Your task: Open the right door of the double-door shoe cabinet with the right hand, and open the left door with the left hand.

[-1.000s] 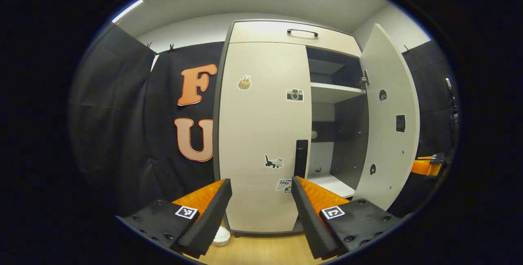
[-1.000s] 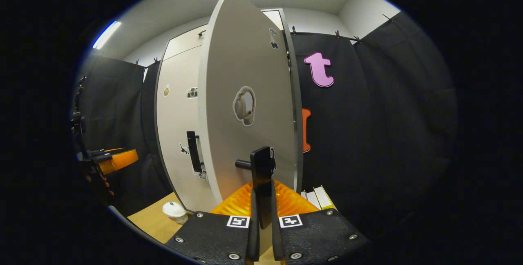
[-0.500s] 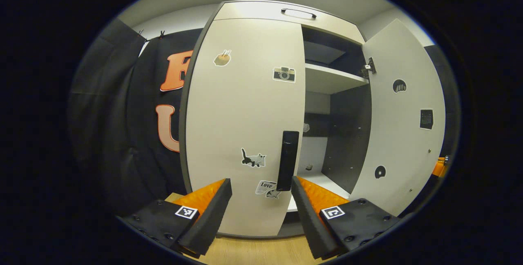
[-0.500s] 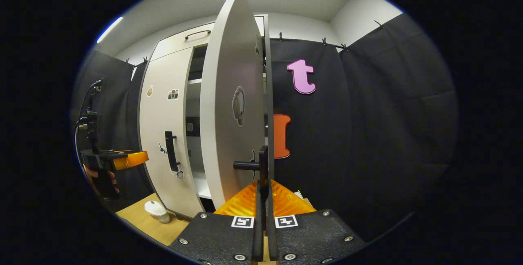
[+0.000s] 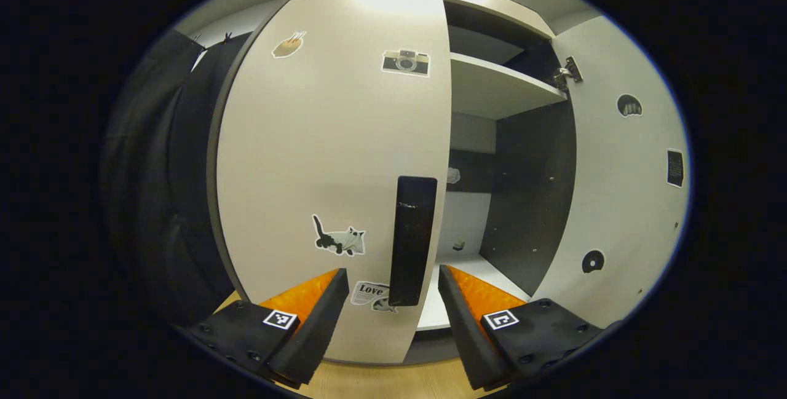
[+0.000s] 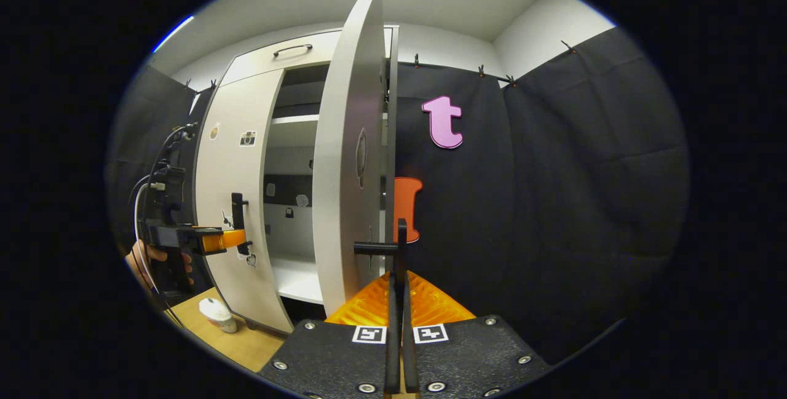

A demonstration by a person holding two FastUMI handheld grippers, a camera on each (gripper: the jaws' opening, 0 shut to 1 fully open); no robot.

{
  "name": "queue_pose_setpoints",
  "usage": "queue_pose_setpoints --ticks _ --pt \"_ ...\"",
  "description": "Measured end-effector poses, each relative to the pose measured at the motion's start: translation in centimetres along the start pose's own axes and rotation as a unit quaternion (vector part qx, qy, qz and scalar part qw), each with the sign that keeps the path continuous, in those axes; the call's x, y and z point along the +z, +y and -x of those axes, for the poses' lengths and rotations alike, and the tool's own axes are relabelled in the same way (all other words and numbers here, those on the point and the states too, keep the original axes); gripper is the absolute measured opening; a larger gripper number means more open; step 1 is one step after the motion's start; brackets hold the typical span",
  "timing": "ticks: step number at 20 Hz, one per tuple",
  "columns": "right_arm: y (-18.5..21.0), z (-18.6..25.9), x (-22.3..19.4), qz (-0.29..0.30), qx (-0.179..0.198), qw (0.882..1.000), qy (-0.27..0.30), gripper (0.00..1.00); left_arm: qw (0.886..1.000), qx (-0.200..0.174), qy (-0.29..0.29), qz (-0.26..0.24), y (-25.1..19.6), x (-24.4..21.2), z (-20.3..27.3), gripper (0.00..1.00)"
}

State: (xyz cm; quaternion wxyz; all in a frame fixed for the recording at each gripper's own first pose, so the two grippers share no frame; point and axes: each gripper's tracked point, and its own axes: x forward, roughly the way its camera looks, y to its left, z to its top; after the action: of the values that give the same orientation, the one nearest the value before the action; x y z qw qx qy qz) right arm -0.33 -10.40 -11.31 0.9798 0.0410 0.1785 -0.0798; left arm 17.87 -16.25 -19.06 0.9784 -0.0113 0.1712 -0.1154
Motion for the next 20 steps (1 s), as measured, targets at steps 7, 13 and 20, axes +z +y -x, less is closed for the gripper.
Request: queue_pose_setpoints --ticks 7,13,20 --pt "-0.4 0.2 -0.3 0.004 0.003 1.0 -0.001 0.02 1.0 -0.002 0.0 -0.01 0.1 0.4 -2.9 0.81" --pt "-0.4 0.7 -0.6 0.002 0.005 1.0 0.005 0.04 1.0 -0.019 0.001 -0.012 -1.3 0.3 -3.2 0.41" --pt "-0.9 2.1 -1.0 0.02 0.008 1.0 0.011 0.18 0.999 -0.029 0.02 0.038 -1.1 0.1 -2.8 0.31"
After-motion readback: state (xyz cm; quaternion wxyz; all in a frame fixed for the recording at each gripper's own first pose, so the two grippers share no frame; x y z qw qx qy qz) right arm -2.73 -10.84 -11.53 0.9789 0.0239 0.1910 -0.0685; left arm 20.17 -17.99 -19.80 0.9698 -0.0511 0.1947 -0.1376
